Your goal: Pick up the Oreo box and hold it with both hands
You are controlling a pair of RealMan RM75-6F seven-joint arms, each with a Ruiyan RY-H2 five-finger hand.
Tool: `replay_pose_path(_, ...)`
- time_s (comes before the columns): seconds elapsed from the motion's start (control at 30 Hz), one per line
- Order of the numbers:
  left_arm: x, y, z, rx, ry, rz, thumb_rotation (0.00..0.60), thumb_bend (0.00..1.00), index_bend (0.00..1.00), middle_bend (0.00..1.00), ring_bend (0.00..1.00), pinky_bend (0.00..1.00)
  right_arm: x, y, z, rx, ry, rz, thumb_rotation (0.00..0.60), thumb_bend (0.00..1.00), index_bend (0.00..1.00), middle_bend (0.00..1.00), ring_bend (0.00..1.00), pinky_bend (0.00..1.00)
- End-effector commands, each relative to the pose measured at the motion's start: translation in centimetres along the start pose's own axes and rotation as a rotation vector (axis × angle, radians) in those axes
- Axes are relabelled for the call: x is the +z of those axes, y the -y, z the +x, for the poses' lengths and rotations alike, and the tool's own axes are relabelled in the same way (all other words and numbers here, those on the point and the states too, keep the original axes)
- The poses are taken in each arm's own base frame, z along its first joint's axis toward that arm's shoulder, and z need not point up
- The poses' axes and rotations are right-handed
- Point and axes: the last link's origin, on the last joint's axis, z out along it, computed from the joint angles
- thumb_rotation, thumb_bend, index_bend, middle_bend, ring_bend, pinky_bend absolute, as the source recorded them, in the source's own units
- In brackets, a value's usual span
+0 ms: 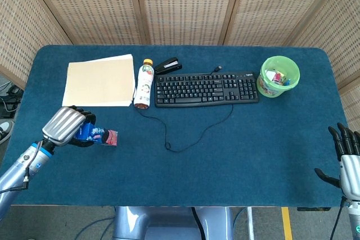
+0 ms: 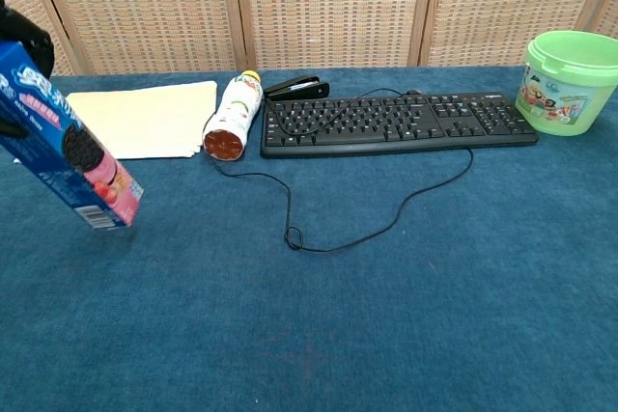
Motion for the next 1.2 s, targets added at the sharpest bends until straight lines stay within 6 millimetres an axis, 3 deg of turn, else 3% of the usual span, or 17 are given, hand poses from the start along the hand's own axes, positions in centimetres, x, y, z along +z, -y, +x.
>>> replay_pose_path(0.03, 0.8, 0.9, 0.8, -0.340, -0.139, 0.012, 0.600, 0.25, 0.75, 0.58, 0.53, 0.50, 0.3, 0.2, -0.3, 0.028, 0.027, 0.005, 0.600, 0.00, 0.00, 0.00, 0.00, 0.00)
replay_pose_path(0.2, 3.0, 0.2, -0.2, -0.653, -0.208, -0.033, 0.600, 0.24, 0.75, 0.58, 0.53, 0.50, 1.8, 0.3, -0.2, 0.056, 0.070, 0.022, 0.600, 0.00, 0.00, 0.00, 0.00, 0.00)
replay_pose_path(0.27, 5.1, -2.6, -1.2, -0.867, -0.236, -0.086, 0.600, 0.24, 0.75, 0.58, 0.53, 0.50, 3.4, 1.0, 0.6, 0.104, 0.081, 0.054, 0.600, 0.00, 0.00, 0.00, 0.00, 0.00)
replay_pose_path(0.4, 7.2, -5.7, -2.2, -0.991, -0.251, -0.136, 0.600, 0.22, 0.75, 0.58, 0.53, 0.50, 5.3, 2.0, 1.7, 0.145, 0.102, 0.094, 0.600, 0.00, 0.00, 0.00, 0.00, 0.00)
replay_pose_path(0.7, 10.5, -11.5, -3.6, -1.127, -0.251, -0.186, 0.600, 0.20, 0.75, 0.58, 0.53, 0.48, 8.3, 5.1, 4.1, 0.237, 0.156, 0.163, 0.600, 0.00, 0.00, 0.00, 0.00, 0.00)
replay_pose_path(0.8, 12.1, -14.0, -3.5, -1.269, -0.278, -0.188, 0.600, 0.20, 0.75, 0.58, 0.53, 0.47, 9.2, 6.8, 4.6, 0.238, 0.176, 0.204, 0.600, 0.00, 0.00, 0.00, 0.00, 0.00)
replay_pose_path(1.0, 13.4, -15.7, -3.3, -1.317, -0.269, -0.191, 0.600, 0.19, 0.75, 0.58, 0.53, 0.47, 10.0, 8.6, 4.7, 0.281, 0.247, 0.230, 0.600, 0.00, 0.00, 0.00, 0.00, 0.00)
replay_pose_path(1.2, 13.9, -16.9, -3.5, -1.313, -0.255, -0.205, 0.600, 0.19, 0.76, 0.58, 0.53, 0.47, 11.3, 11.8, 5.1, 0.373, 0.361, 0.288, 0.600, 0.00, 0.00, 0.00, 0.00, 0.00)
